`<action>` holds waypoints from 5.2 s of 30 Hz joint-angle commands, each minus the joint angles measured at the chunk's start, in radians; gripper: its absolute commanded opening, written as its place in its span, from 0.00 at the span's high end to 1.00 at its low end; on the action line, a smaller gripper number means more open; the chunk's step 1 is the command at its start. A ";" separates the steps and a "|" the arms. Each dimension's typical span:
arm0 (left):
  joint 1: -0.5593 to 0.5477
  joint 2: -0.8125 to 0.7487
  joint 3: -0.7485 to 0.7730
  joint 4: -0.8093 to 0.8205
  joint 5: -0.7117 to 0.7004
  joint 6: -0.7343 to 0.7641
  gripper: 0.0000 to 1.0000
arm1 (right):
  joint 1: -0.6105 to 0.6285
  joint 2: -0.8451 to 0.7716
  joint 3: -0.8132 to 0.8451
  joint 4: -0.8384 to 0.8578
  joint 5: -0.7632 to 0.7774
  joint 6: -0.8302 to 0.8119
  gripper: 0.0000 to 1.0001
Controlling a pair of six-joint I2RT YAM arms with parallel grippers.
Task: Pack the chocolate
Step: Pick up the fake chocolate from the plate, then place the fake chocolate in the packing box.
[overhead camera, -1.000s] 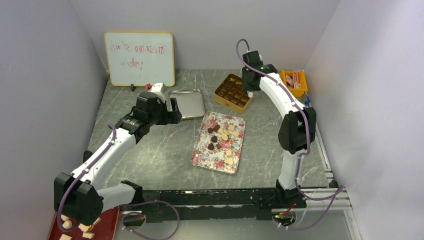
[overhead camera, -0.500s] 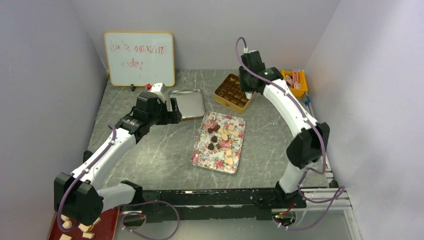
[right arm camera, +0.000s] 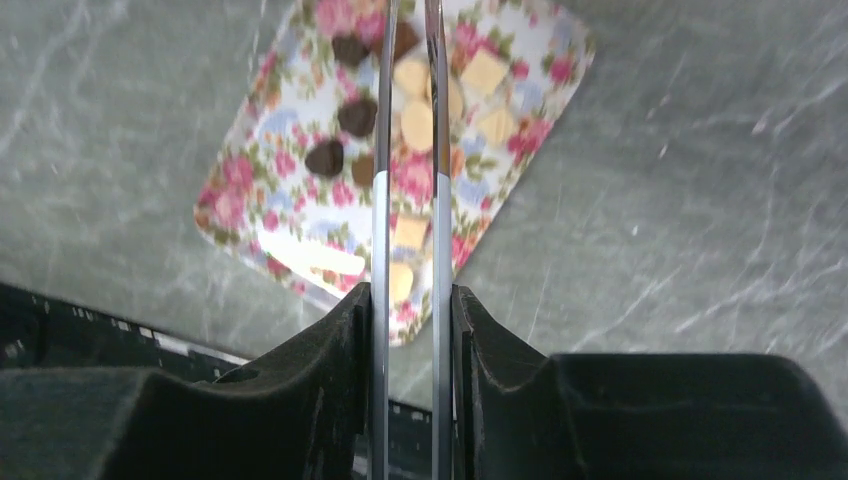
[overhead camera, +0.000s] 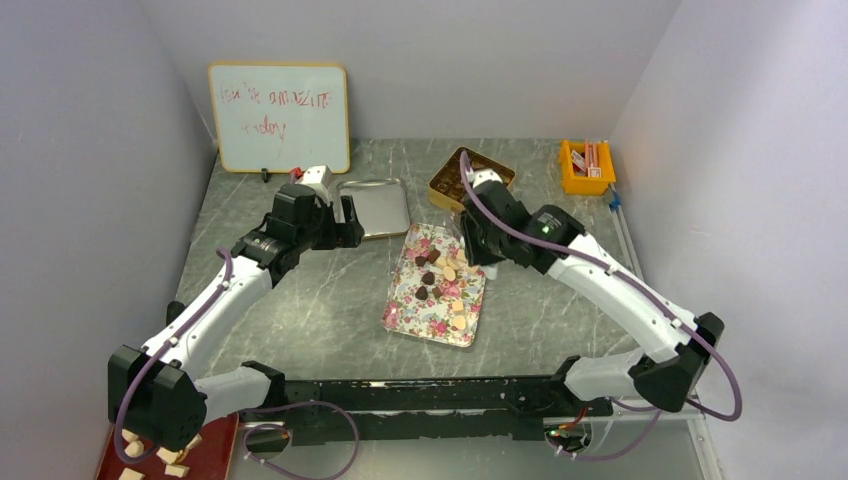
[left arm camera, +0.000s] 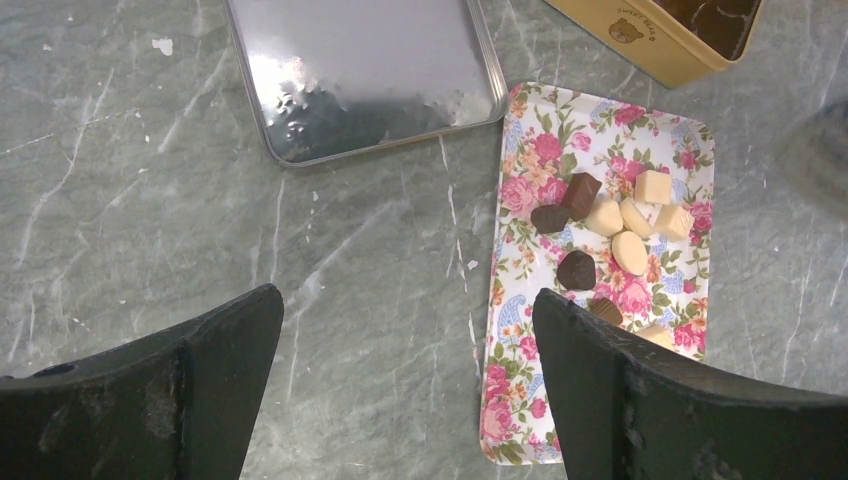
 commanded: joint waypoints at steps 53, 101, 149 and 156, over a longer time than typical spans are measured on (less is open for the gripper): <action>-0.020 -0.014 -0.005 0.038 0.028 0.010 0.00 | 0.419 -0.122 -0.320 -0.215 0.087 0.589 0.58; -0.020 0.008 -0.004 0.046 0.038 0.040 0.00 | 0.417 -0.008 -0.346 -0.127 0.126 0.582 0.90; -0.020 -0.032 -0.015 0.014 -0.002 0.028 0.00 | -0.377 0.782 0.707 0.174 0.075 -0.113 1.00; -0.020 -0.034 -0.018 0.012 -0.002 0.022 0.00 | -0.409 0.805 0.688 0.194 0.051 -0.122 1.00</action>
